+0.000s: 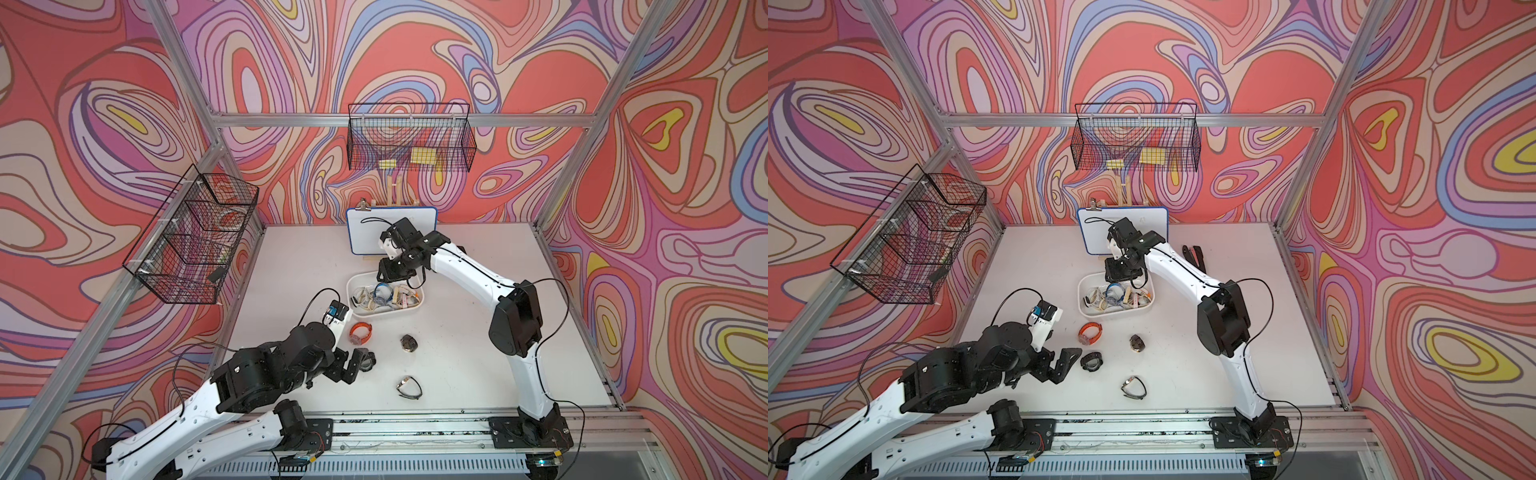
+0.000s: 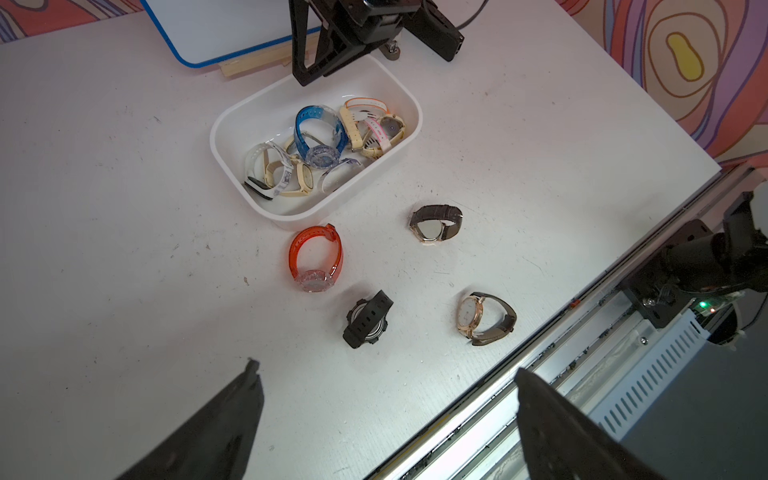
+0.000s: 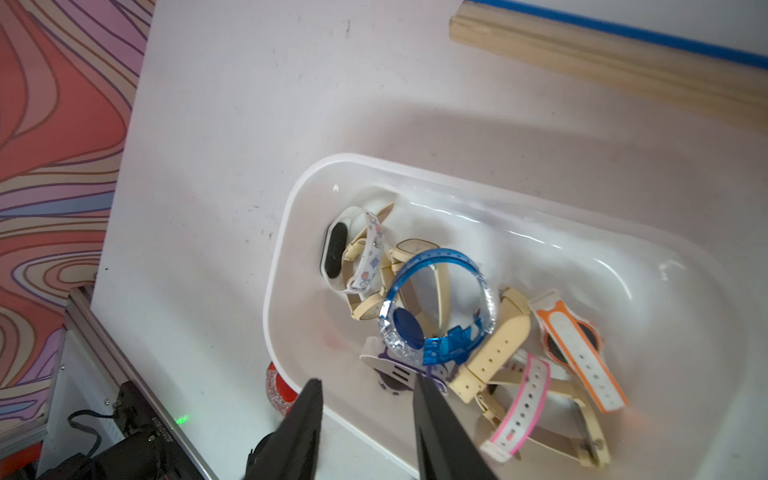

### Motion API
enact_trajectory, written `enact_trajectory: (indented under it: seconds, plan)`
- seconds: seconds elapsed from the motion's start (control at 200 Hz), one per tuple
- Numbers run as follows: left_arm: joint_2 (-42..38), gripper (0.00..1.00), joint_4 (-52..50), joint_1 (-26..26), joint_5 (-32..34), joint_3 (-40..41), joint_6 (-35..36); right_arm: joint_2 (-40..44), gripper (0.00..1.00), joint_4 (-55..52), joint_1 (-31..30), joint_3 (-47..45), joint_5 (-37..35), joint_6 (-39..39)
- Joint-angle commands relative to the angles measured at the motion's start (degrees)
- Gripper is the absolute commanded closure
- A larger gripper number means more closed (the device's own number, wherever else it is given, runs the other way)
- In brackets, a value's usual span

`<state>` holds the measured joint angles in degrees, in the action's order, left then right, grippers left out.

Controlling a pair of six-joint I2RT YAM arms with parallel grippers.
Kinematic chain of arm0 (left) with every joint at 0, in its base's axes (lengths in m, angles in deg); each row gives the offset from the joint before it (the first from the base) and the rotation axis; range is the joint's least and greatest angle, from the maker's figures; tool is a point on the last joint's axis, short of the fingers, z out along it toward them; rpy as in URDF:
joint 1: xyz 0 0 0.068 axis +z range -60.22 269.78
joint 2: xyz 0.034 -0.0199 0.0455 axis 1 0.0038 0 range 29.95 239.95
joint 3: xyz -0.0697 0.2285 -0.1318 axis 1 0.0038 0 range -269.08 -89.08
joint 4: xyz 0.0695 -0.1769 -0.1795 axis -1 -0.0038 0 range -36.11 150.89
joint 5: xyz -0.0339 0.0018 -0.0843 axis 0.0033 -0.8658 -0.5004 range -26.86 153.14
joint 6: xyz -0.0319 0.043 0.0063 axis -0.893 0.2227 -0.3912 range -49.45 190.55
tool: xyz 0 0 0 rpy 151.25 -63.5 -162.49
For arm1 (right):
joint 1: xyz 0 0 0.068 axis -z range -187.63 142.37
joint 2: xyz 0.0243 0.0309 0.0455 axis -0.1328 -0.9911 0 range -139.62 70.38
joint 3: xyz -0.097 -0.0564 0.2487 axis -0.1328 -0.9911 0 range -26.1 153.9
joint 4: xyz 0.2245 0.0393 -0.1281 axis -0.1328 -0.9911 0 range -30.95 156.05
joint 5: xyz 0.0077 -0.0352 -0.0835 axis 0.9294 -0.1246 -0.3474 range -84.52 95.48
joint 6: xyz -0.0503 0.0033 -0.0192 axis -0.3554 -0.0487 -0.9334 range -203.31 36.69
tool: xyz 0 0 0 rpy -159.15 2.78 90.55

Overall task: Put the watch into the storage box
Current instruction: Place the watch in the storage box, then pick up the watch at the center of the board.

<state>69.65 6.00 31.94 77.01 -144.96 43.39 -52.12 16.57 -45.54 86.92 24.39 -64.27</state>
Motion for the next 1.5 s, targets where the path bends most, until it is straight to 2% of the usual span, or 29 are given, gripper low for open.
enact_trajectory:
  seconds: [0.0,0.11,0.185,0.321,0.421,0.631,0.816,1.012,1.492]
  plan:
    - [0.4,0.00,-1.6,-0.3,2.9,0.6,-2.3,7.5,0.49,8.9,-0.2,-8.2,6.9,1.1]
    - [3.5,0.00,-1.3,-0.3,-0.1,1.4,-5.3,17.6,0.24,17.8,-0.2,-20.9,7.4,2.0]
    - [6.2,0.00,-1.5,-0.3,-1.5,2.8,-8.0,24.9,0.15,20.8,-0.2,-28.8,6.3,1.4]
    - [9.8,0.01,-0.6,-0.3,-3.4,5.5,-11.0,35.8,0.11,22.9,-0.2,-40.7,4.6,1.1]
    - [12.3,0.06,0.4,-0.3,-3.5,6.4,-11.7,43.4,0.09,22.9,-0.2,-47.1,3.0,2.4]
    - [19.0,0.12,3.0,-0.3,-1.3,7.5,-10.0,56.6,0.04,20.8,-0.2,-55.3,1.4,5.9]
    - [27.1,0.21,5.0,-0.3,-1.4,7.5,-6.9,60.0,0.03,16.5,-0.2,-56.9,0.3,6.0]
    - [33.9,0.29,4.6,0.4,-1.8,6.9,-6.8,61.0,0.03,16.0,-0.2,-56.8,-0.4,5.6]
    - [40.9,0.47,6.8,3.5,0.7,7.4,-5.3,59.7,0.02,16.9,-0.2,-57.4,0.3,6.0]
